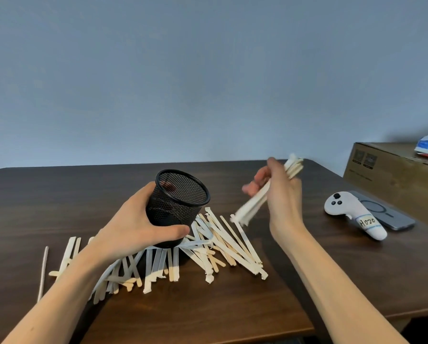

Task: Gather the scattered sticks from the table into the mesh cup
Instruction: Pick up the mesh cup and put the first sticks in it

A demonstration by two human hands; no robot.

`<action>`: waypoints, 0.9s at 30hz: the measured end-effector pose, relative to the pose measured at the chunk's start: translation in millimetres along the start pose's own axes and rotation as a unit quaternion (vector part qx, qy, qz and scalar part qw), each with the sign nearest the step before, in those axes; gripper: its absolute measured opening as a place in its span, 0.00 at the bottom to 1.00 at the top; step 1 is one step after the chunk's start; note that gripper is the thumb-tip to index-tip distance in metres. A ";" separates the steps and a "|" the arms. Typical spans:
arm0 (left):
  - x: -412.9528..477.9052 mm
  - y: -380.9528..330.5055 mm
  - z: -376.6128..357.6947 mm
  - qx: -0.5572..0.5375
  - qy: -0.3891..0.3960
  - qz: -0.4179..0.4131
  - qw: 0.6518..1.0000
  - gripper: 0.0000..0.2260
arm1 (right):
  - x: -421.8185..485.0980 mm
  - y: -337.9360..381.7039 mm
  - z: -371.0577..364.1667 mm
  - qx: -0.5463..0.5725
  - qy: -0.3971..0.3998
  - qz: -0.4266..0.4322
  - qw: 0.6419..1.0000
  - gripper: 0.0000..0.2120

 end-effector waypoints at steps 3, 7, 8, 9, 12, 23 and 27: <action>-0.5 0.8 0.8 0.010 0.000 -0.006 1.000 0.32 | 0.2 22.9 -8.2 -0.057 -0.033 0.024 0.998 0.21; -1.1 1.7 2.4 0.026 0.001 -0.016 1.000 0.33 | -2.2 32.3 -27.0 -0.014 -0.037 0.035 0.999 0.19; -1.0 0.9 2.0 0.024 0.002 -0.019 1.000 0.33 | -3.9 30.6 -33.7 -0.005 -0.026 0.034 0.999 0.19; -1.2 -0.1 1.6 0.022 0.002 -0.023 1.000 0.33 | -7.2 27.7 -42.3 -0.008 -0.006 0.035 0.999 0.20; -2.1 -2.9 0.9 0.017 0.000 -0.034 0.999 0.32 | -18.3 7.8 -69.6 -0.145 0.098 0.064 0.983 0.21; 1.9 7.5 13.0 0.015 -0.043 0.011 0.999 0.34 | -24.8 -15.9 -6.9 -0.419 0.092 0.038 0.902 0.32; 1.3 9.1 15.7 0.016 -0.057 0.019 0.998 0.36 | -41.8 -43.9 -5.6 -0.705 0.167 -0.021 0.689 0.45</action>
Point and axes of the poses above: each hand's wrist, its own x-axis towards the middle knuckle, its own z-axis out of the back of the hand, y = z × x, the point moved 5 cm from there along x, towards the middle knuckle, and after that the axes turned 6 degrees about x, right-handed, at the moved point
